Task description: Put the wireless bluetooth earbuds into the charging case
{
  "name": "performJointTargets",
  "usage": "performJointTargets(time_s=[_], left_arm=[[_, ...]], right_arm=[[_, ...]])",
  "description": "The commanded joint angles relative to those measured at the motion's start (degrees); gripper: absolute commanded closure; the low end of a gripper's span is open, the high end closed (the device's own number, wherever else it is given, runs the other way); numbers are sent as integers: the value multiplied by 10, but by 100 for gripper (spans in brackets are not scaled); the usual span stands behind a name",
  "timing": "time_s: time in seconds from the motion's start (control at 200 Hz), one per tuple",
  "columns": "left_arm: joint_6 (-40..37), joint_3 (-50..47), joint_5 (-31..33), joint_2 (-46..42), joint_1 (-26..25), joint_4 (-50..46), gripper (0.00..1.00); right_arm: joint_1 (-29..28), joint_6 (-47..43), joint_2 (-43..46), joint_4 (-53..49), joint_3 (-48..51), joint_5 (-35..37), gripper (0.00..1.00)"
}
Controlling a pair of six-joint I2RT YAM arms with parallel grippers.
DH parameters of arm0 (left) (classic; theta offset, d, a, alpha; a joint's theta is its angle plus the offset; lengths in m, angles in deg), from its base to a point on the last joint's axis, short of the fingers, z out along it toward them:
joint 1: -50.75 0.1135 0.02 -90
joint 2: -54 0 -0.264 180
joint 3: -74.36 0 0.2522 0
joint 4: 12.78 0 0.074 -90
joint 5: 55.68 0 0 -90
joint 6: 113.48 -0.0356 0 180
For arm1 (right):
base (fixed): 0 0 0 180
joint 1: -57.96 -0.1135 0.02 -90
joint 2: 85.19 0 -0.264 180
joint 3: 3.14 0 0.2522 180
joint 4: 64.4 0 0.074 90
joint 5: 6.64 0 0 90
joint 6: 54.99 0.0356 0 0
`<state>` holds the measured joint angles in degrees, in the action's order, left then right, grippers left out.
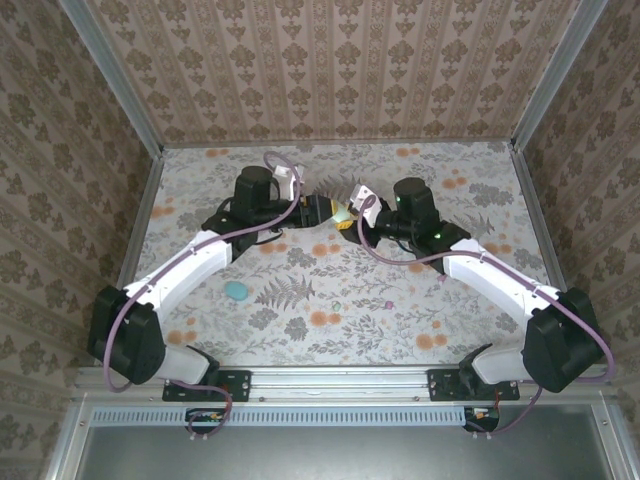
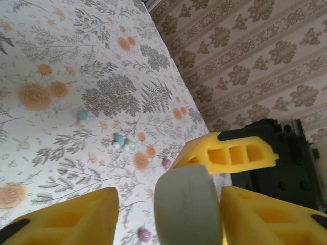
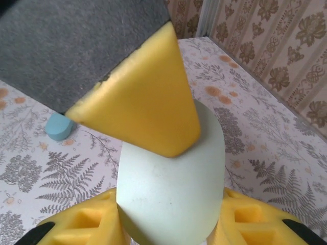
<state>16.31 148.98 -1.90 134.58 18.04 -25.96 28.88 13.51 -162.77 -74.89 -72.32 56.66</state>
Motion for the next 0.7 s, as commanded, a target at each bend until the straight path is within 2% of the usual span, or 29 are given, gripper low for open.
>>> performJointTargets(time_s=[0.0, 0.24, 0.325, 0.365, 0.415, 0.55, 0.625, 0.695], left_arm=[[31, 16, -24, 7, -2, 16, 52], [38, 20, -29, 6, -2, 1, 71], [52, 20, -28, 6, -2, 2, 81], [62, 19, -25, 6, -2, 2, 83], [78, 15, -23, 3, -2, 11, 83], [129, -9, -22, -11, -1, 59, 85], [145, -16, -22, -18, -1, 67, 86], [158, -22, -26, -23, 0, 77, 86]], right_arm=[[-8, -17, 14, 24, 5, 32, 63], [-13, -20, 15, 41, 8, 65, 62], [-14, -14, 16, 48, 10, 67, 61], [-14, -11, 18, 54, 15, 64, 59], [-13, -10, 22, 70, 26, 58, 52], [5, 0, 32, 150, 77, -13, 41], [27, 6, 28, 205, 101, -74, 40], [41, 17, 20, 256, 117, -91, 39]])
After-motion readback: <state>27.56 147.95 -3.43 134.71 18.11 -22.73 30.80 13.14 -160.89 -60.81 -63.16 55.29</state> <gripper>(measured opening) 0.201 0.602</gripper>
